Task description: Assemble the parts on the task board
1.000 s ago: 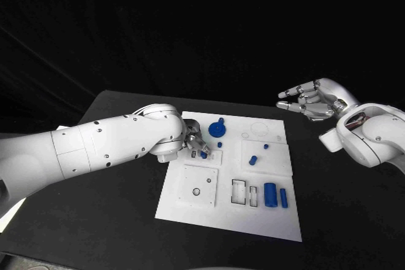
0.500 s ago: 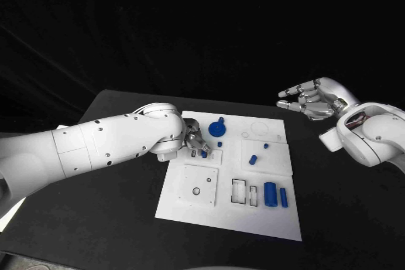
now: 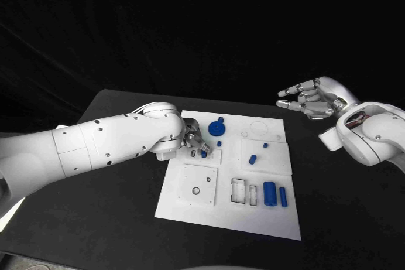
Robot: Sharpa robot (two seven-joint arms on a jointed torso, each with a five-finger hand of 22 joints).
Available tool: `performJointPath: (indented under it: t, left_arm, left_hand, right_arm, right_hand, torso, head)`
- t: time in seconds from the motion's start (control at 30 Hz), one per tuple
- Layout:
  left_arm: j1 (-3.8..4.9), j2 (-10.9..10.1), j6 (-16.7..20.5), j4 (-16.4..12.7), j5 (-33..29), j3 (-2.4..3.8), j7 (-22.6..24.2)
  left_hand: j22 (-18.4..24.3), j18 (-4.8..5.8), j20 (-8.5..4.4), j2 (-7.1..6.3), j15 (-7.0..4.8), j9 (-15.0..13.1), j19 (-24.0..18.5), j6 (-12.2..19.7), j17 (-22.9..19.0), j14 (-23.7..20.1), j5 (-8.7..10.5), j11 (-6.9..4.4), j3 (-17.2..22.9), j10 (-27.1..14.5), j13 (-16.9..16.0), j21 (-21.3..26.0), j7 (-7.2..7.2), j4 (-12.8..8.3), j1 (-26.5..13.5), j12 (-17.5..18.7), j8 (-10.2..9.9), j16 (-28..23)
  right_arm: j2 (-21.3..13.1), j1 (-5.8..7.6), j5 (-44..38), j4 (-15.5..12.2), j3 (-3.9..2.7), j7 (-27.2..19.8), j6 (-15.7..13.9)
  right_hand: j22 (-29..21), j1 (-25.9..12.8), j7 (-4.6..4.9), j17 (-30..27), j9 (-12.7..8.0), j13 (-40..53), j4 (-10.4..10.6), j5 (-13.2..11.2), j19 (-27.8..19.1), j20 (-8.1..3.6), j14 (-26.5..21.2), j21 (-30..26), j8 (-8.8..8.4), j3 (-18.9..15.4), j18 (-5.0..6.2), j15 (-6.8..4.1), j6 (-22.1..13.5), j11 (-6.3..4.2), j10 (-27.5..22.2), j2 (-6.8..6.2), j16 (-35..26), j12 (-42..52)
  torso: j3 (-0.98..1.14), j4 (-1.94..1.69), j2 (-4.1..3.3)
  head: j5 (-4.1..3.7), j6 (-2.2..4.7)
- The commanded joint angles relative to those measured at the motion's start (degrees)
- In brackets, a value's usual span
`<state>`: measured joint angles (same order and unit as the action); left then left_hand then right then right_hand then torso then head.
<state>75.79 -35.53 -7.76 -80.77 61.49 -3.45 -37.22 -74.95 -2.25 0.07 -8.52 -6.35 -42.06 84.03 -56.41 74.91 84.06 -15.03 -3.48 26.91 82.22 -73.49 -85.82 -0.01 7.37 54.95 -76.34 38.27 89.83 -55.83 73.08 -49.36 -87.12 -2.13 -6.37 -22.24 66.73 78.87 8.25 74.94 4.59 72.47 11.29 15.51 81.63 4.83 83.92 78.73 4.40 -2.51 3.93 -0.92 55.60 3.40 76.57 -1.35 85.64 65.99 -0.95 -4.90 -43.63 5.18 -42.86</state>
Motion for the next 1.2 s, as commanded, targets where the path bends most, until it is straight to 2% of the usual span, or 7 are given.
performJointPath:
  t: [0.03,0.43,0.57,0.8,0.9,1.1,1.2]
  left_arm:
    - [-0.38,0.14,-2.25,-0.04,0.11,-0.26,0.05]
    - [-0.38,-0.08,-1.41,-0.15,0.23,-0.25,-0.04]
    - [-0.38,-0.29,-0.85,-0.36,0.53,-0.21,-0.06]
    - [-0.38,-0.9,0.01,-0.99,0.71,0.06,-0.08]
    - [-0.37,-1.42,0.32,-1.57,0.64,0.22,-0.09]
    - [-0.08,-2.73,0.61,-2.88,-1.35,1.23,-0.06]
    - [0.41,-3.47,-1.7,-3.15,-3.76,1.95,-0.21]
  left_hand:
    - [-7.62,0.72,-0.39,0.08,-0.33,-0.06,3.42,-0.4,15.09,5.94,0.27,-0.24,-0.83,0.4,-0.12,-0.37,-0.01,0.03,-0.66,-0.25,0.27,0.17]
    - [-8.36,0.86,-0.41,-0.11,-0.36,-0.06,3.66,-0.88,15.09,5.94,0.44,-0.3,-6.97,0.75,-0.65,-0.72,-0.08,2.1,-2.0,-0.65,0.5,0.17]
    - [-8.62,0.91,-0.47,-0.13,-0.44,-0.08,3.75,-1.06,15.09,5.94,3.29,-0.41,-10.81,0.92,-0.94,-0.83,-0.24,3.05,-1.77,-0.86,0.65,0.17]
    - [-8.76,0.93,-0.56,0.27,-0.54,-0.05,3.8,-1.09,15.09,5.94,4.0,-0.47,-15.61,1.01,-1.13,-0.87,-0.33,4.9,-1.19,-0.95,0.74,0.17]
    - [-8.77,0.93,-0.58,0.82,-0.55,-0.03,3.8,-1.1,15.09,5.94,5.99,-0.51,-17.92,1.03,-1.17,-0.85,-0.34,5.93,-0.49,-0.95,0.8,0.17]
    - [-7.99,0.75,-0.62,1.28,-0.56,0.01,3.53,-0.84,15.09,5.94,6.75,-0.47,-20.52,0.83,-0.87,-0.4,-0.27,7.08,0.45,-0.65,0.78,0.17]
    - [-5.65,0.28,-0.39,1.95,-0.22,0.45,2.64,1.56,15.09,5.94,8.03,0.16,-22.49,-1.0,1.6,0.96,0.55,7.73,2.16,1.65,-0.42,0.17]
  right_arm:
    - [-0.01,-0.02,-0.25,-0.08,-0.01,-0.47,-0.08]
    - [-0.13,-0.02,-0.24,-0.07,-0.01,-0.47,-0.06]
    - [-0.15,-0.02,-0.24,-0.05,-0.01,-0.47,-0.01]
    - [-0.12,-0.02,-0.25,0.02,-0.01,-0.54,-0.07]
    - [-0.15,-0.02,-0.25,0.1,-0.01,-0.53,-0.08]
    - [-0.06,-0.02,-0.24,0.46,-0.01,-0.52,-0.13]
    - [0.02,-0.02,-0.23,0.68,-0.01,-0.55,-0.13]
  right_hand:
    - [-0.07,0.0,0.24,8.56,-0.09,-0.1,-0.11,-0.35,-0.36,-0.13,4.52,-0.29,-0.31,-0.16,0.59,-0.16,0.07,0.02,-0.42,0.14,-0.34,-0.19]
    - [-0.05,-0.31,0.24,8.59,-0.1,-0.18,-0.14,-0.84,-0.34,-0.1,4.53,-0.3,-0.3,-0.58,0.58,-0.14,0.04,0.04,-0.44,-0.12,-0.34,-0.25]
    - [0.04,-0.43,0.24,8.78,-0.1,-0.15,-0.14,-0.93,-0.3,-0.1,4.58,-0.26,-0.29,-0.73,0.57,-0.13,0.04,0.04,-0.39,-0.24,-0.21,-0.19]
    - [-0.02,-0.66,0.24,8.72,-0.09,-0.19,-0.08,-1.06,-0.31,-0.09,4.57,-0.3,-0.28,-0.93,0.58,-0.13,0.04,0.05,-0.4,-0.28,-0.25,-0.22]
    - [0.03,-0.79,0.24,8.72,-0.1,-0.21,-0.06,-1.06,-0.29,-0.09,4.57,-0.28,-0.28,-1.07,0.57,-0.13,0.02,0.05,-0.4,-0.34,-0.26,-0.23]
    - [0.04,-0.95,0.24,8.74,-0.1,-0.18,-0.01,-1.03,-0.28,-0.09,4.58,-0.27,-0.28,-1.2,0.57,-0.12,0.02,0.05,-0.36,-0.37,-0.25,-0.17]
    - [0.02,-1.02,0.24,8.7,-0.1,-0.21,0.02,-1.02,-0.28,-0.09,4.57,-0.28,-0.28,-1.25,0.57,-0.12,0.02,0.05,-0.38,-0.36,-0.28,-0.22]
  torso:
    - [0.0,-0.04,0.0]
    - [0.0,0.01,-0.01]
    - [0.01,0.01,0.03]
    - [0.02,0.04,0.01]
    - [0.0,0.04,-0.01]
    - [-0.02,-0.01,-0.03]
    - [-0.05,0.02,0.0]
  head:
    - [-0.07,-0.08]
    - [-0.15,-0.08]
    - [-0.25,-0.12]
    - [-0.35,-0.01]
    - [-0.4,0.16]
    - [-0.44,0.2]
    - [-0.47,0.54]
